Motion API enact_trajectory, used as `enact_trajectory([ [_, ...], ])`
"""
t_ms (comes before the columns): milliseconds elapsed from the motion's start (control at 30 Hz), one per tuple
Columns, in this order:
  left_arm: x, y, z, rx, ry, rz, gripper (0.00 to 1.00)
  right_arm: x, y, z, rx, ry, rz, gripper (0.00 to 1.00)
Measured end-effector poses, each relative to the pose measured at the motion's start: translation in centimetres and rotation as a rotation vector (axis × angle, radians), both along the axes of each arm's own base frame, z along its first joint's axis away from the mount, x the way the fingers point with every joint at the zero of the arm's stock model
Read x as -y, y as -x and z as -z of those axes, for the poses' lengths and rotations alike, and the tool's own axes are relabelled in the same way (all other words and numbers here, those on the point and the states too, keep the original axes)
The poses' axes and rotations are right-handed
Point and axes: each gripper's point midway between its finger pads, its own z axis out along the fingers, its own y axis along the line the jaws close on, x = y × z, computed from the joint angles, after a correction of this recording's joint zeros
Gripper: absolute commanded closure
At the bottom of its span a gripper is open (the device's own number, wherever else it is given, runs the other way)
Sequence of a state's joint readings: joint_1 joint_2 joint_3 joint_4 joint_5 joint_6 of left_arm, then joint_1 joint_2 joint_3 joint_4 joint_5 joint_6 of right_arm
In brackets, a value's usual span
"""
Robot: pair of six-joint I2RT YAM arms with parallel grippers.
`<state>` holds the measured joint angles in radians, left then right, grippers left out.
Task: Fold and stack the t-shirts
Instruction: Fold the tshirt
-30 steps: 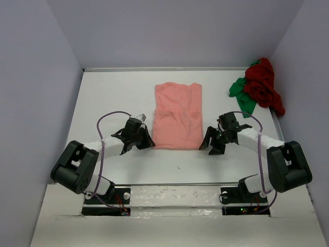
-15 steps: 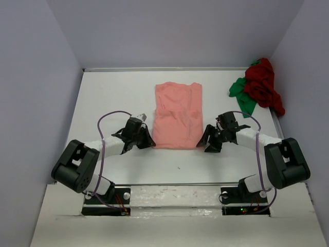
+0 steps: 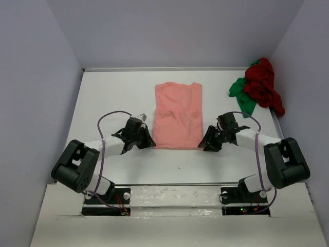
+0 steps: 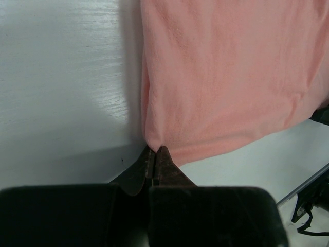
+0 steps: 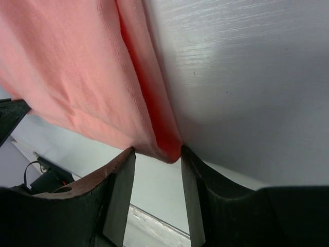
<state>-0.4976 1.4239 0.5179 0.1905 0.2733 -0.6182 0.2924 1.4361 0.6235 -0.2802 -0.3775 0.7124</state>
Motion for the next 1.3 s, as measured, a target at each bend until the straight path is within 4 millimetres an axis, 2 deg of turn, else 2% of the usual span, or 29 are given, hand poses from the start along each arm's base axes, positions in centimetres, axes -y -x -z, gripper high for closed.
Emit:
enact_trajectory([
  [200,0.0,0.0,0.0,0.0,0.0,0.0,1.0,0.3,0.0,0.1,0.003,0.014,0.011,0.5],
  [367,0.0,0.0,0.0,0.0,0.0,0.001,1.0,0.2,-0.1,0.1,0.001,0.018,0.013,0.52],
  [400,0.0,0.0,0.0,0.0,0.0,0.001,1.0,0.2,-0.1,0.1,-0.002,0.019,0.014,0.59],
  [533,0.0,0.0,0.0,0.001,0.0,0.002,1.0,0.6,-0.2,0.4,-0.015,0.045,0.024,0.71],
  [567,0.0,0.0,0.0,0.002,0.0,0.002,1.0,0.7,-0.3,0.5,-0.016,0.054,0.027,0.81],
  [633,0.0,0.0,0.0,0.003,-0.001,0.004,1.0,1.0,-0.4,0.7,-0.017,0.074,0.032,0.88],
  [667,0.0,0.0,0.0,0.003,-0.001,0.004,1.0,1.0,-0.4,0.8,-0.022,0.08,0.031,1.0],
  [1033,0.2,-0.1,0.0,0.005,0.004,0.01,1.0,1.0,-0.5,0.8,-0.022,0.125,0.014,1.0],
  [1300,0.0,0.0,-0.1,-0.007,-0.01,0.012,1.0,2.2,-0.2,0.3,-0.011,0.204,-0.004,1.0],
])
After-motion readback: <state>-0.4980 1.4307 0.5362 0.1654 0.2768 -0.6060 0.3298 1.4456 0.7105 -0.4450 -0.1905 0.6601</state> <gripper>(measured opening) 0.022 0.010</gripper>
